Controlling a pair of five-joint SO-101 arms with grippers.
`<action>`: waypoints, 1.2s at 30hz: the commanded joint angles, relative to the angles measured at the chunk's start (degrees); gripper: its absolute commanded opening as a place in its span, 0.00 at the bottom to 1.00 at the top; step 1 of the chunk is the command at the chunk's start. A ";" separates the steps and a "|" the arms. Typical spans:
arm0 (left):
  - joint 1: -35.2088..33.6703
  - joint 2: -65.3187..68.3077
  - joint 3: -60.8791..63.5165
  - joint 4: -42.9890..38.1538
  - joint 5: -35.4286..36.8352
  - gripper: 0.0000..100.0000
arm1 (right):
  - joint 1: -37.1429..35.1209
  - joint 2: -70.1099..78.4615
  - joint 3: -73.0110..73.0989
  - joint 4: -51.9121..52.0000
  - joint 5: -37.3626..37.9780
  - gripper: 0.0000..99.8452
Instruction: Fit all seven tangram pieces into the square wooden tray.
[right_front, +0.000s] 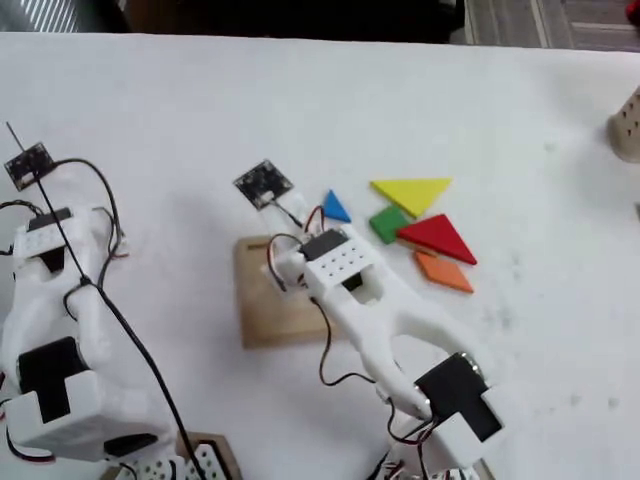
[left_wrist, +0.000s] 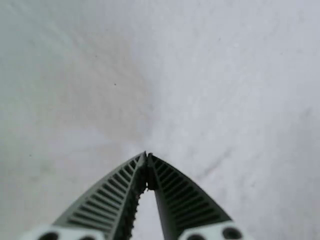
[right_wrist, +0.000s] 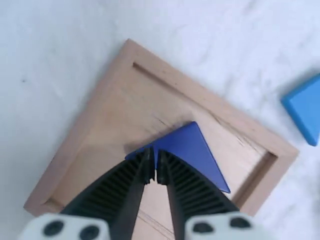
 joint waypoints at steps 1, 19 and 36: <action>-0.13 -0.22 -1.58 -1.05 -0.44 0.02 | 0.84 -0.22 -2.73 -1.63 0.44 0.02; -0.13 -0.22 -1.58 -1.05 -0.44 0.03 | -2.33 6.64 -6.33 3.21 0.44 0.02; -0.22 -0.22 -1.58 -0.97 -0.44 0.02 | 8.04 8.66 -12.04 3.65 0.70 0.02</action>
